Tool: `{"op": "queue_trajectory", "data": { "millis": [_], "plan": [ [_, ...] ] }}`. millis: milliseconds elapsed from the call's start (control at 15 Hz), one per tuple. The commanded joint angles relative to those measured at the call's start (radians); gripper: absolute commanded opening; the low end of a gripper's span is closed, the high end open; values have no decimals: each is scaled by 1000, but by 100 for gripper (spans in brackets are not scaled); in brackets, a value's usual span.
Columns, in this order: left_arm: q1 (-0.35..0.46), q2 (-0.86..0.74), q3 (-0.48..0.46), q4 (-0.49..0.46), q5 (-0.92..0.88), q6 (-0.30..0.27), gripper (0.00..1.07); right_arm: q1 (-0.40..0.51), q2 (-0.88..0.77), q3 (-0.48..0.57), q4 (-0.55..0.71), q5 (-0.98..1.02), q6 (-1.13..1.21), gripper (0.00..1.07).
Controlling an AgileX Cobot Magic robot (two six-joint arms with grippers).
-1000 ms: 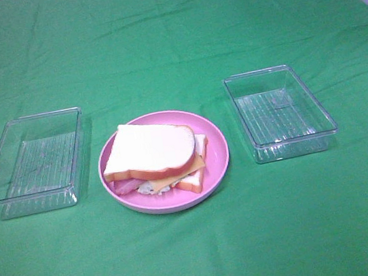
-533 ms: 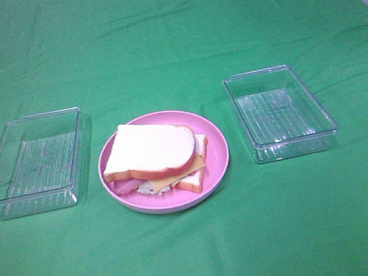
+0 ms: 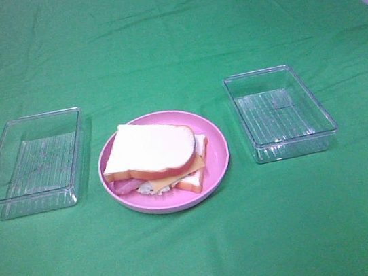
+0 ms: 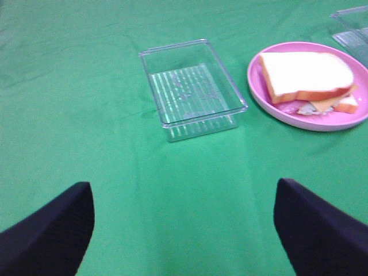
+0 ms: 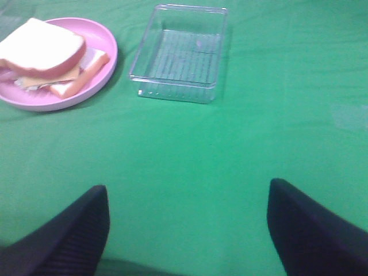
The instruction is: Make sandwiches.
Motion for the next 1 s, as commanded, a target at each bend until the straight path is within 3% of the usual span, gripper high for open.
{"op": "queue_trajectory", "data": {
  "millis": [67,333,1000],
  "plan": [
    [104,-20,2,-5,-9,0,80,-114,-8,0,0,-13,-12,72],
    [144,-20,2,-5,-9,0,80,-218,-8,0,0,-13,-12,72],
    [144,-22,2,-5,-9,1,80,-220,-78,-3,3,-18,-11,72]
  ]
}}
